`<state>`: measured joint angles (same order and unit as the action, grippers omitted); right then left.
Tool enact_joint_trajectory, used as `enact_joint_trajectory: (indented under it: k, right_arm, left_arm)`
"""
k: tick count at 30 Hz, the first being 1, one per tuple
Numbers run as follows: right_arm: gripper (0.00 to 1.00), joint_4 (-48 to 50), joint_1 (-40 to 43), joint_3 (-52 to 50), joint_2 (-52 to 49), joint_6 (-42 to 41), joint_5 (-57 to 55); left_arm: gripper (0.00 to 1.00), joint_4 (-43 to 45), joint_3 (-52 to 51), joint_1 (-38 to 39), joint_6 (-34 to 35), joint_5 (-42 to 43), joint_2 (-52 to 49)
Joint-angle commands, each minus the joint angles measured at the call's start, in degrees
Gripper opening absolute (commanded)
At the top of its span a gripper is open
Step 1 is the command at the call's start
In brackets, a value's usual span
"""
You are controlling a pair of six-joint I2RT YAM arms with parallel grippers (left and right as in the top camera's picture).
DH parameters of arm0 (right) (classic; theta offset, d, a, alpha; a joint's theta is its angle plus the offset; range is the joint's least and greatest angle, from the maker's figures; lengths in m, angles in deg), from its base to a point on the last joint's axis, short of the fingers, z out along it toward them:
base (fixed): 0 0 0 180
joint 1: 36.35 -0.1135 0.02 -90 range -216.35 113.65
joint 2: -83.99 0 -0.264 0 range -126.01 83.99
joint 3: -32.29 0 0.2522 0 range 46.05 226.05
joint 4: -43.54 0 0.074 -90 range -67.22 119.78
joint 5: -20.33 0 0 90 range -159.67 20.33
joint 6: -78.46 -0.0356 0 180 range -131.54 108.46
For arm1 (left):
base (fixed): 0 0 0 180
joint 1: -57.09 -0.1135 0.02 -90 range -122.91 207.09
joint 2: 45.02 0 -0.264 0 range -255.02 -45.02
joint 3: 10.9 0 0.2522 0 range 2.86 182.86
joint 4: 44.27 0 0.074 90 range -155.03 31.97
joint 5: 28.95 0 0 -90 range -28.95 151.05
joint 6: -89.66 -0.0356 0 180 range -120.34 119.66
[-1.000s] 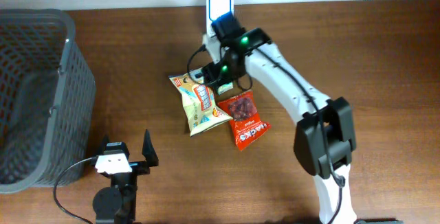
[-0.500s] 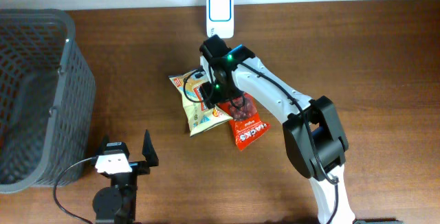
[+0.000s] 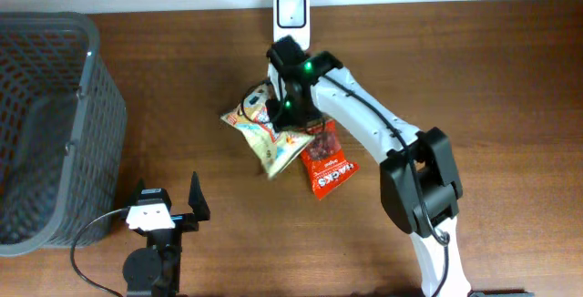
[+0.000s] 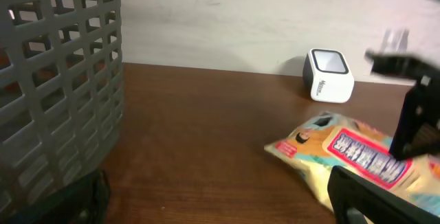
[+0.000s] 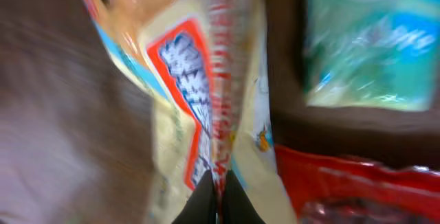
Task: Scan the item barcode
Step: 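Grasp the green Kleenex pack from under the yellow bag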
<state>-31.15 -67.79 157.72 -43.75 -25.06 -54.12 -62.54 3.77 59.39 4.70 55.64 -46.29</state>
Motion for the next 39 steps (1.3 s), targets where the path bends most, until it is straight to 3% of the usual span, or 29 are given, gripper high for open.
enact_joint_trajectory:
  k: [1,7,15,19,20,24,27,31,38,39]
  right_arm:
    - [0.04,-3.45,1.6,6.75,0.31,-0.94,0.31]
    - [0.04,-6.51,3.48,9.07,0.28,-1.79,-0.17]
    - [0.05,-11.32,4.85,8.92,0.28,-1.84,-8.81]
    - [0.33,-13.29,4.74,8.26,0.17,-1.79,-8.74]
    - [0.34,-12.94,4.72,7.87,0.07,-1.79,-8.79]
    - [0.34,-7.78,4.83,5.44,-0.17,-1.81,-10.4]
    - [0.27,-1.9,4.72,1.75,-0.22,-1.79,-4.98]
    - [0.26,2.45,3.65,-2.36,-0.26,-1.81,-0.7]
    - [0.25,6.51,-0.9,-7.93,-0.26,-1.77,-2.51]
    - [0.21,6.27,-1.49,-7.93,-0.26,-1.81,-5.51]
  left_arm:
    - [0.99,0.13,-0.39,0.26,0.28,0.0,0.22]
    - [0.99,0.13,-0.39,0.26,0.28,0.0,0.22]
    - [0.99,0.13,-0.39,0.26,0.28,0.0,0.22]
    - [0.99,0.13,-0.39,0.26,0.31,0.0,0.22]
    - [0.99,0.13,-0.39,0.26,0.28,0.0,0.22]
    - [0.99,0.13,-0.39,0.26,0.28,0.0,0.22]
    - [0.99,0.13,-0.39,0.26,0.28,0.0,0.22]
    - [0.99,0.13,-0.39,0.26,0.28,0.0,0.22]
    - [0.99,0.13,-0.39,0.26,0.28,0.0,0.22]
    - [0.99,0.13,-0.39,0.26,0.28,0.0,0.22]
